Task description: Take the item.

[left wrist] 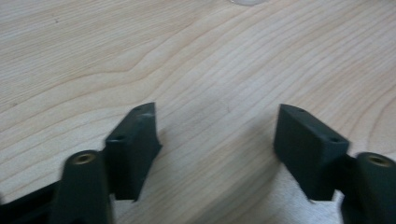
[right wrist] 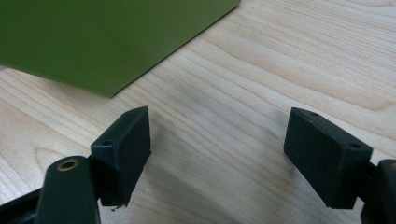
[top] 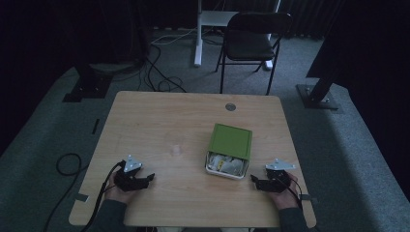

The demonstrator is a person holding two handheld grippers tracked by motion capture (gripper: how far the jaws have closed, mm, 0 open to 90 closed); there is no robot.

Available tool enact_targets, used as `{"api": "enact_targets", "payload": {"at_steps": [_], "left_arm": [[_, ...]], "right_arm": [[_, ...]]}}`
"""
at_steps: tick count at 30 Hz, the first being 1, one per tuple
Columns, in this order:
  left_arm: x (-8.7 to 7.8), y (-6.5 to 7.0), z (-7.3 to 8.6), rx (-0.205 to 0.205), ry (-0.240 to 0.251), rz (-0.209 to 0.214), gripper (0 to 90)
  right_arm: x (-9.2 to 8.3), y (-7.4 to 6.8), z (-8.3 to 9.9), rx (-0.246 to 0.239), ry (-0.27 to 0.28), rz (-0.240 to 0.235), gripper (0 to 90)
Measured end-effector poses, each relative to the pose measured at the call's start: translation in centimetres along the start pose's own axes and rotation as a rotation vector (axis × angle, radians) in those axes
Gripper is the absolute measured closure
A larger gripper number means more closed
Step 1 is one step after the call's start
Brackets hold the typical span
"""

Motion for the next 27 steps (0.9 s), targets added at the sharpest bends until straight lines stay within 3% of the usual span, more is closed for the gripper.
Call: {"api": "enact_targets", "payload": {"at_steps": [2, 9, 14, 15, 19, 20, 27], "left_arm": [[-0.1, 0.3, -0.2, 0.010, -0.013, 0.008, 38.2], [0.0, 1.5, -0.9, 0.040, -0.027, 0.041, 40.8], [-0.3, 3.2, -2.2, 0.086, 0.002, 0.102, 47.4], [-0.4, 4.1, -3.0, 0.108, 0.020, 0.132, 47.4], [-0.5, 5.5, -4.2, 0.141, 0.043, 0.170, 50.4], [-0.5, 6.5, -4.9, 0.160, 0.062, 0.194, 50.4], [-1.0, 7.9, -6.4, 0.182, 0.116, 0.230, 50.2]], "right_arm": [[-0.3, -0.3, 0.0, -0.008, -0.010, -0.002, 30.5], [-0.9, -1.5, -0.1, -0.052, -0.008, -0.025, 35.1], [-0.9, -1.4, -0.1, -0.050, -0.009, -0.024, 36.9], [-0.9, -1.2, 0.0, -0.046, -0.008, -0.023, 36.9], [-0.8, -0.8, 0.1, -0.033, -0.010, -0.012, 37.4], [-0.8, -0.7, 0.1, -0.030, -0.008, -0.011, 37.4], [-0.8, -0.6, 0.2, -0.027, -0.009, -0.005, 37.5]]}}
Point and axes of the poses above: each handheld gripper's, and its own axes: x roughly forward along the jaws, z roughly out of its underside, y roughly to its right, the point moved 1 cm from there along x, roughly forward along the jaws, and after that the axes turned 7 degrees about x, right-handed, at the moved point
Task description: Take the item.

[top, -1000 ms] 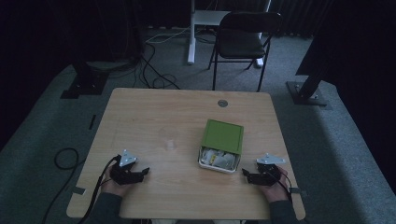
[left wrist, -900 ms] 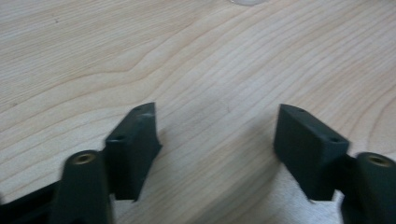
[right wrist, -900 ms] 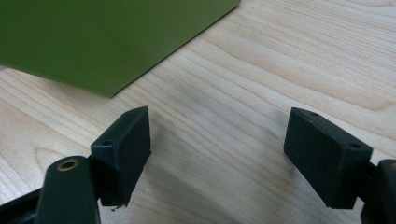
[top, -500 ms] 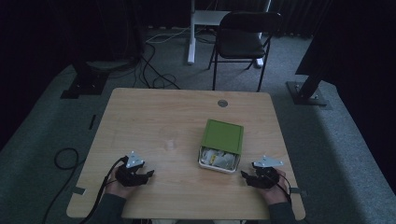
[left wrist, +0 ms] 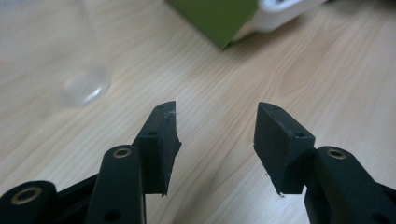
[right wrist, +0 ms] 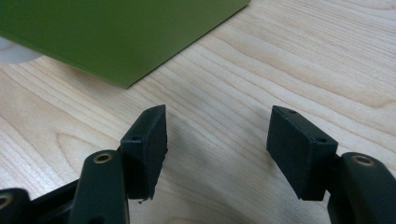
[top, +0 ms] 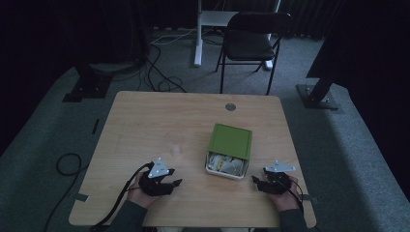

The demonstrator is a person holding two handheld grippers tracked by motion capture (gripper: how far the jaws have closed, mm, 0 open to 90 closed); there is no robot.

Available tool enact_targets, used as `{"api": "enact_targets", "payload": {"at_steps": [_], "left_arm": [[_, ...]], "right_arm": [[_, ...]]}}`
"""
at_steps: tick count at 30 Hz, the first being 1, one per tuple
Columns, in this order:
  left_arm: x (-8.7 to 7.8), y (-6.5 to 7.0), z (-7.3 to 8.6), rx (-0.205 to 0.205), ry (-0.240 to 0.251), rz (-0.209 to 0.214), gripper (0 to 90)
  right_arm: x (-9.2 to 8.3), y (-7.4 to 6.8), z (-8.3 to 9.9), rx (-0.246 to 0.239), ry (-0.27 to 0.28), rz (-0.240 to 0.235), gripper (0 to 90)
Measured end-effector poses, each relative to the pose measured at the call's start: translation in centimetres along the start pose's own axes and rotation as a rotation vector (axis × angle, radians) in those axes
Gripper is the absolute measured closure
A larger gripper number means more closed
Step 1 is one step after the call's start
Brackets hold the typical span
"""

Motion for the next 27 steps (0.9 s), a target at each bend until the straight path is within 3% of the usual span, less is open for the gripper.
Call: {"api": "enact_targets", "payload": {"at_steps": [1, 4, 25, 27], "left_arm": [[0.0, 0.5, -1.0, 0.014, 0.017, 0.011, 49.8], [0.2, 0.8, -1.7, 0.032, 0.023, 0.020, 48.4], [3.4, 2.6, -5.1, 0.110, 0.049, 0.096, 49.5], [4.0, 3.2, -5.8, 0.136, 0.055, 0.109, 49.8]], "right_arm": [[0.1, 0.1, 0.0, -0.002, 0.000, 0.006, 37.4], [0.1, 0.1, 0.0, -0.001, -0.001, 0.008, 36.8], [0.6, 0.6, -0.3, 0.014, 0.007, -0.003, 35.4], [0.6, 0.6, -0.3, 0.015, 0.008, -0.004, 35.4]]}}
Point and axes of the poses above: each handheld gripper's, and its own axes: x roughly forward along the jaws, z roughly out of its underside, y roughly to its right, the point moved 1 cm from there along x, roughly forward along the jaws, and after that the axes turned 7 degrees about x, right-handed, at the moved point
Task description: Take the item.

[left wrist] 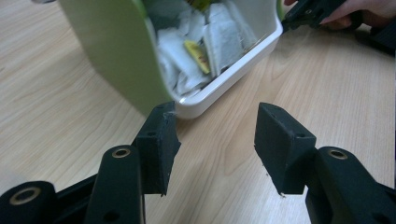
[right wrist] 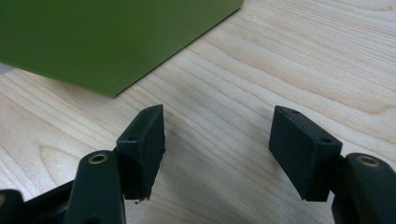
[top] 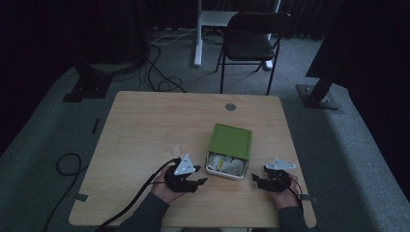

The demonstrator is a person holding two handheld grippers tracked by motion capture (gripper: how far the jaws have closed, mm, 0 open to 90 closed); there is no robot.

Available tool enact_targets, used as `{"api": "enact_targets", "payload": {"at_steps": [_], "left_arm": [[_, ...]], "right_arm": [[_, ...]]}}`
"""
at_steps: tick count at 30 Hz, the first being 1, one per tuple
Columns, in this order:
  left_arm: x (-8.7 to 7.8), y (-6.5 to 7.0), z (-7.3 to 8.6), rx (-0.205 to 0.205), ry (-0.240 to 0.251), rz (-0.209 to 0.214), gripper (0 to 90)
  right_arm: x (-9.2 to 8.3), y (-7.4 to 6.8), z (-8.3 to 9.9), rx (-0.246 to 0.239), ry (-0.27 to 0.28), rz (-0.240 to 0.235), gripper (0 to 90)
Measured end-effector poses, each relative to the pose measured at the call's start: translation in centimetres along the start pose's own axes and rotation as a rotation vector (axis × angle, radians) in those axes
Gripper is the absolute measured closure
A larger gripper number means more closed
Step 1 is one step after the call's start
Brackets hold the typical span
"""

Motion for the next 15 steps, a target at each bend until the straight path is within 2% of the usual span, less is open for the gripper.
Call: {"api": "enact_targets", "payload": {"at_steps": [3, 8, 10, 12, 15], "left_arm": [[0.4, 0.1, -0.3, 0.005, 0.001, 0.007, 50.2], [1.7, 0.5, -1.4, 0.036, -0.011, 0.022, 52.5], [1.7, 0.5, -1.4, 0.036, -0.011, 0.022, 53.0], [2.7, 0.9, -2.3, 0.069, -0.019, 0.025, 54.5], [3.5, 1.0, -2.7, 0.075, -0.031, 0.018, 56.3]], "right_arm": [[0.0, 0.0, 0.0, 0.000, 0.001, 0.000, 35.4], [0.1, 0.0, 0.0, -0.002, 0.001, -0.002, 35.4], [0.1, 0.0, -0.1, -0.002, 0.001, -0.002, 35.4], [0.1, 0.0, -0.1, -0.002, 0.001, -0.003, 35.3], [0.1, 0.0, -0.1, -0.002, 0.000, -0.003, 35.4]]}}
Point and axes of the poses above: each handheld gripper's, and its own axes: x roughly forward along the jaws, z roughly out of its underside, y roughly to its right, the point moved 1 cm from there along x, roughly forward along the jaws, and after that the axes turned 7 degrees about x, right-handed, at the moved point
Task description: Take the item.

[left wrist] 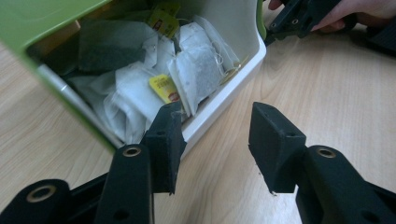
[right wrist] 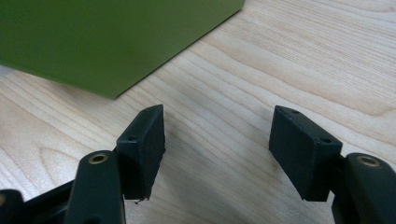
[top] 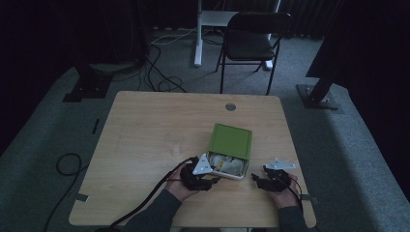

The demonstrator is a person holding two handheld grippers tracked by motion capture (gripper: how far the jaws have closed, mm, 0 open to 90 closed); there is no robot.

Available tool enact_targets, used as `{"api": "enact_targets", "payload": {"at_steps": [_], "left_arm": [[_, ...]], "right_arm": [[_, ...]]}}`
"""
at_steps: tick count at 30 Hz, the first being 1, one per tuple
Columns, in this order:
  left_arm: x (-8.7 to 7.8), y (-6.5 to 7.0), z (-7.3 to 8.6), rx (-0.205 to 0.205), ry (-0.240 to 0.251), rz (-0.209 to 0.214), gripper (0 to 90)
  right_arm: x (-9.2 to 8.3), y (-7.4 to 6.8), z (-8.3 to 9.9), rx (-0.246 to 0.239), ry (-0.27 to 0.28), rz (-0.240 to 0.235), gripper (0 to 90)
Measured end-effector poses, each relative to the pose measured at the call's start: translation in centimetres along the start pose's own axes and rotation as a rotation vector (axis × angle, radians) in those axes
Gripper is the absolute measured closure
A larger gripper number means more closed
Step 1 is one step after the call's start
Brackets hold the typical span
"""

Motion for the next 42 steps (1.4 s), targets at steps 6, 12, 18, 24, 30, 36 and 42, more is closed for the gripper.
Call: {"api": "enact_targets", "payload": {"at_steps": [6, 12, 18, 24, 30, 36, 42], "left_arm": [[1.2, 0.2, -1.0, 0.024, -0.014, -0.004, 57.8], [2.0, 0.4, -1.0, 0.032, -0.038, -0.002, 61.9], [2.1, 0.2, -0.8, 0.019, -0.037, -0.012, 63.6], [2.4, 0.2, -0.7, 0.015, -0.040, -0.021, 63.9], [2.4, 0.1, -0.6, 0.015, -0.040, -0.033, 68.3], [2.3, 0.3, -0.6, 0.025, -0.042, -0.039, 69.7], [2.0, 0.6, -0.5, 0.026, -0.042, -0.034, 71.1]], "right_arm": [[0.0, 0.0, 0.0, -0.002, -0.001, -0.001, 35.4], [-0.1, 0.0, 0.1, -0.003, -0.001, -0.004, 35.4], [-0.1, 0.0, 0.1, -0.004, -0.001, -0.003, 35.4], [-0.1, 0.0, 0.1, -0.004, 0.000, -0.003, 35.4], [-0.1, 0.0, 0.1, -0.005, 0.000, -0.004, 35.4], [-0.1, 0.0, 0.1, -0.005, 0.000, -0.004, 35.4], [-0.1, 0.0, 0.1, -0.006, 0.000, -0.005, 35.4]]}}
Point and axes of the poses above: each handheld gripper's, and its own axes: x roughly forward along the jaws, z roughly out of its underside, y roughly to its right, the point moved 1 cm from there along x, roughly forward along the jaws, and after that the axes turned 7 degrees about x, right-handed, at the moved point
